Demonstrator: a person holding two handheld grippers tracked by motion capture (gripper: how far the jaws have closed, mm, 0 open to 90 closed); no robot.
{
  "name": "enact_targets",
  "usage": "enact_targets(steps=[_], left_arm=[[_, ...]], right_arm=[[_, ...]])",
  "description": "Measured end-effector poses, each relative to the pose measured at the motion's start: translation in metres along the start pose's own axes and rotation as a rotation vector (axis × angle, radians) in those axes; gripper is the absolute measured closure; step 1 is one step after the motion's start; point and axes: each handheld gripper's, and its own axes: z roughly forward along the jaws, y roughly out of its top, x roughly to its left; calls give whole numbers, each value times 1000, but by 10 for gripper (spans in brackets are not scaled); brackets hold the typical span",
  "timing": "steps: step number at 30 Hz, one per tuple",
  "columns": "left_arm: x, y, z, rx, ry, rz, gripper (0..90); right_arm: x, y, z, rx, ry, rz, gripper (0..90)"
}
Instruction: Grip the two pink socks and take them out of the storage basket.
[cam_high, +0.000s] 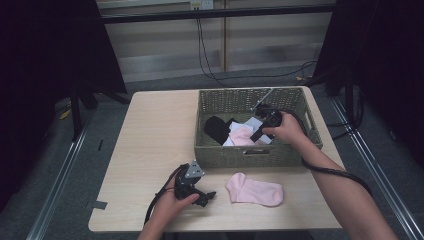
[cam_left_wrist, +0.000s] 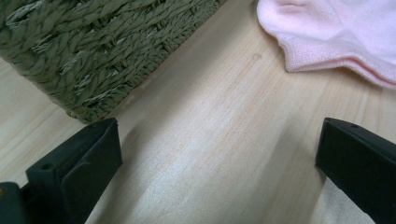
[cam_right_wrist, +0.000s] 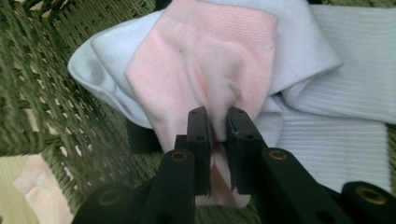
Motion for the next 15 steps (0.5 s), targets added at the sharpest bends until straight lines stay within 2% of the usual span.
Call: enact_targets(steps=[8,15], left_arm=[[0,0,0,0,0,2,0],[0,0,0,3,-4,2,0]], right_arm=[[8,2,-28,-25,-25,-44,805],[16,4,-52,-23,-35,-73,804]])
